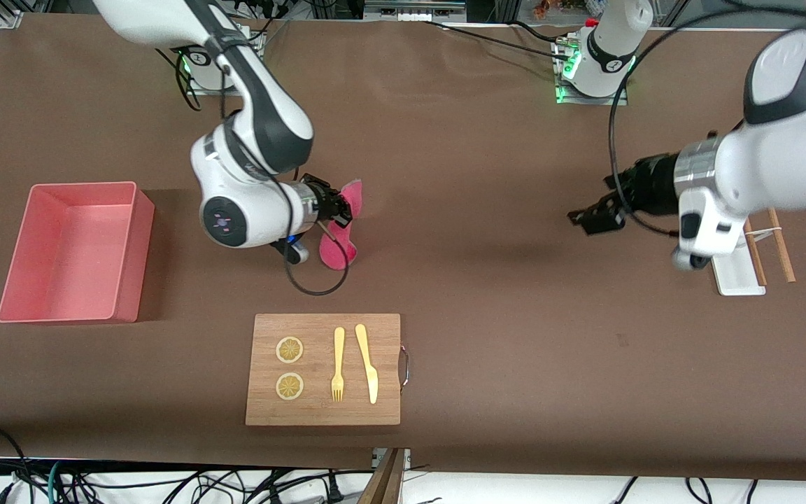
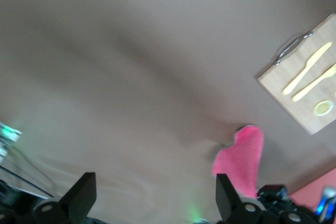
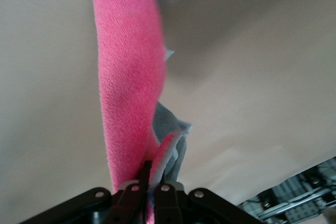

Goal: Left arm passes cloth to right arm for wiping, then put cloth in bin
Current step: 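Open the left gripper and withdraw it while the right gripper holds cloth, then wipe the table with the cloth using the right gripper, sweeping back and forth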

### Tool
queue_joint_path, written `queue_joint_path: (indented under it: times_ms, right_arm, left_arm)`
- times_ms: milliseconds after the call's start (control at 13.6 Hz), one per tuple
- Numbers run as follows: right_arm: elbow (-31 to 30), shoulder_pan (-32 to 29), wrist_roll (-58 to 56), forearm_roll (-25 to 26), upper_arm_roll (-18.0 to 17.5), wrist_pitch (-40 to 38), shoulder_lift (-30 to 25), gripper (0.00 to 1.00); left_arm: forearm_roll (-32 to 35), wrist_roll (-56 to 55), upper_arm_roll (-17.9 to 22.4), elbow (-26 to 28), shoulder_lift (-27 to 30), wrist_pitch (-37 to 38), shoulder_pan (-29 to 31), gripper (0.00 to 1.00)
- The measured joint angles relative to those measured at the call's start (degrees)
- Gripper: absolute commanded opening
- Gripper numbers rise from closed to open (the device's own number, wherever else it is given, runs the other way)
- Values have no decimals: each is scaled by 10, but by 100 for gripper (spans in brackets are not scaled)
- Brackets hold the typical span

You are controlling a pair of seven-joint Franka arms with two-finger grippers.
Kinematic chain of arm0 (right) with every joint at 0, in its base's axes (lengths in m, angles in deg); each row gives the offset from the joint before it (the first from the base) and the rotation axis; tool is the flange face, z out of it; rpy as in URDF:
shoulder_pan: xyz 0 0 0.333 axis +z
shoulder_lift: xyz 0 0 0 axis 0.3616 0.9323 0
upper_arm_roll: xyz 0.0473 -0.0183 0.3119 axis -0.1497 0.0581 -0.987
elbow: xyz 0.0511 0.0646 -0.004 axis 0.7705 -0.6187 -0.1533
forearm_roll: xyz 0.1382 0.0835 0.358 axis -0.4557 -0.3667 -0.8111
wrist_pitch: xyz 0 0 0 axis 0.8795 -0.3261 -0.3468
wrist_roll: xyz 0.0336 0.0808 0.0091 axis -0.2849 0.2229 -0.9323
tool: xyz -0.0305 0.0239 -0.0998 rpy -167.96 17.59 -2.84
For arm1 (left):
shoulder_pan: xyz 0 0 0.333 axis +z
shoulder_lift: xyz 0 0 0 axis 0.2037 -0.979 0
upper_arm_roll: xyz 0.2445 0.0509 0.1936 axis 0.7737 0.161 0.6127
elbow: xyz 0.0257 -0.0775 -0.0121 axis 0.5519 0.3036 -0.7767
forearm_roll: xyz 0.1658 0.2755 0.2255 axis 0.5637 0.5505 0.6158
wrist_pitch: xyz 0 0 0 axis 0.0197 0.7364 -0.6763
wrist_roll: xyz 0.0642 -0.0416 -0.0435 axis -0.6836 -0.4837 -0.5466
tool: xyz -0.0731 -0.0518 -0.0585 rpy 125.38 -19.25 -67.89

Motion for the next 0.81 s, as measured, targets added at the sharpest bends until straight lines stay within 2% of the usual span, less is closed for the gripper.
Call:
queue_joint_path:
  times_ms: [147, 367, 587, 807]
  right_arm:
    - [0, 18, 0, 21, 0, 13, 18, 0]
    - [0, 26, -16, 70, 0, 29, 38, 0]
    - [0, 13, -90, 132, 13, 33, 52, 0]
    - [0, -44, -184, 168, 22, 32, 63, 0]
  left_arm:
    - [60, 79, 0, 63, 56, -1, 4, 100]
    - [144, 208, 0, 123, 100, -12, 14, 100]
    - [188, 330, 1, 142, 108, -38, 42, 100]
    - [219, 436, 1, 144, 108, -58, 58, 100]
